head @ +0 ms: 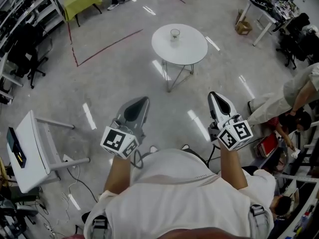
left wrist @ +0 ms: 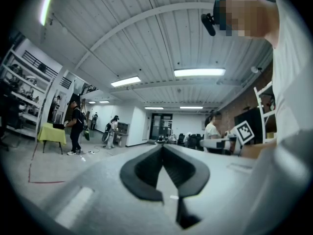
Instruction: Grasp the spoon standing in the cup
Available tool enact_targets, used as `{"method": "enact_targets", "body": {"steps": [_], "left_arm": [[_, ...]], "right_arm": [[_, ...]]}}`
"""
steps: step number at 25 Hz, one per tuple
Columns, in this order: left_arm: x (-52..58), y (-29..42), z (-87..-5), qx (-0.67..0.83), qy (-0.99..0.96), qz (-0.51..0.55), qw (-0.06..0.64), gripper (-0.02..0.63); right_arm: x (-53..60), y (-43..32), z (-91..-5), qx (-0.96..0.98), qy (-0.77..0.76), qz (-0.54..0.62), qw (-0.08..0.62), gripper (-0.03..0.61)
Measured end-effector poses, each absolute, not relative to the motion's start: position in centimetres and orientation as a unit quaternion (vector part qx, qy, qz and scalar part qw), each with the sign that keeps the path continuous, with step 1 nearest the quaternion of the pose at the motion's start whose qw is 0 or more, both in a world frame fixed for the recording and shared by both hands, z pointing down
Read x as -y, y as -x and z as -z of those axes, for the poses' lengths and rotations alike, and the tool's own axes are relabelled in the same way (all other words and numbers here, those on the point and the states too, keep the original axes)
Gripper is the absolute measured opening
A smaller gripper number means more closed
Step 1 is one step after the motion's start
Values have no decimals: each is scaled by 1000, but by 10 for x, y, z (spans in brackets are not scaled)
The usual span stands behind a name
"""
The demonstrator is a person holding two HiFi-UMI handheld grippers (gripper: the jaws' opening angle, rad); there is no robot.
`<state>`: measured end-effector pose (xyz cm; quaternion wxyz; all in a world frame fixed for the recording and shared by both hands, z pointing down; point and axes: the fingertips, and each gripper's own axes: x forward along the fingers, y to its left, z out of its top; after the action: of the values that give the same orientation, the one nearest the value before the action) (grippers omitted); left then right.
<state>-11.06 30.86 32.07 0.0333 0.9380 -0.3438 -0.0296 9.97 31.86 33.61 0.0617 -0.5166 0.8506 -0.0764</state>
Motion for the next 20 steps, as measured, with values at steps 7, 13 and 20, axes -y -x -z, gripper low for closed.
{"method": "enact_targets", "body": {"steps": [7, 13, 20], "left_arm": [[-287, 169, -330, 345, -937, 31, 37, 1], [-257, 190, -339, 339, -939, 34, 48, 0], [-202, 167, -353, 329, -942, 23, 61, 1]], "right_arm": [[-292, -45, -347, -849, 518, 90, 58, 6], [-270, -21, -356, -849, 518, 92, 47, 6], [-215, -47, -370, -839, 528, 116, 53, 6]]}}
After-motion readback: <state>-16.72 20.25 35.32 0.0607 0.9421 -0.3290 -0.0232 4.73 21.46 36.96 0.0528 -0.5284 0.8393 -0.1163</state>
